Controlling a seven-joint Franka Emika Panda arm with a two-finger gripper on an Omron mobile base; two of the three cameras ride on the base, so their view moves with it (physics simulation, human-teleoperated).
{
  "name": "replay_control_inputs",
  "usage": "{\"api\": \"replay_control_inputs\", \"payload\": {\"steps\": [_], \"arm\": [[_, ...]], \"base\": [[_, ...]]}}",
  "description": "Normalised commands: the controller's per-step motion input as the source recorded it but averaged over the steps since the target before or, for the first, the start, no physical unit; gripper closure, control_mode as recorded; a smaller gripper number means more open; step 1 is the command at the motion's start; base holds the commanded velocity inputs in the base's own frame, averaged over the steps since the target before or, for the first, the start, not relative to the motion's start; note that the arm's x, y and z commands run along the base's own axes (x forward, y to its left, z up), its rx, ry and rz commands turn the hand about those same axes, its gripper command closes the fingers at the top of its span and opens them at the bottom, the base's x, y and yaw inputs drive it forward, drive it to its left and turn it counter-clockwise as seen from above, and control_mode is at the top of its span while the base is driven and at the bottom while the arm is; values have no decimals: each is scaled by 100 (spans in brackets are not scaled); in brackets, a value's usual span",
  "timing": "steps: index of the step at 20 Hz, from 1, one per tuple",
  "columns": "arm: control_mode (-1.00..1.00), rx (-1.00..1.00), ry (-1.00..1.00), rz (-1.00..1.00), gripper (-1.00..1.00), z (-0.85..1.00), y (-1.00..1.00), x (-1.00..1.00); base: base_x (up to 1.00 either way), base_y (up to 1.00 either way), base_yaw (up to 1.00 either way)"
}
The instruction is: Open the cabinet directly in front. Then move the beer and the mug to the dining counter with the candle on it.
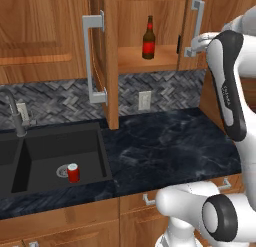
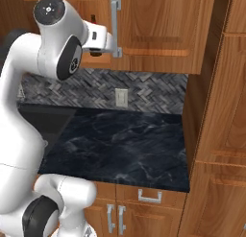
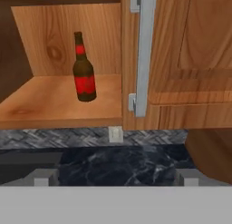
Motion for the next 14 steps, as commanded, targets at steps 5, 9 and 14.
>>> {"api": "replay_control_inputs", "payload": {"steps": [5,9,14], "arm": [[-100,-5,-7,-11,-100,0,-17,37],[-100,0,0,-7,-100,0,-7,45],[-100,0,0,-2,-100,1,-13,44]], "base": [[0,0,0],[0,0,0],[0,0,0]]}}
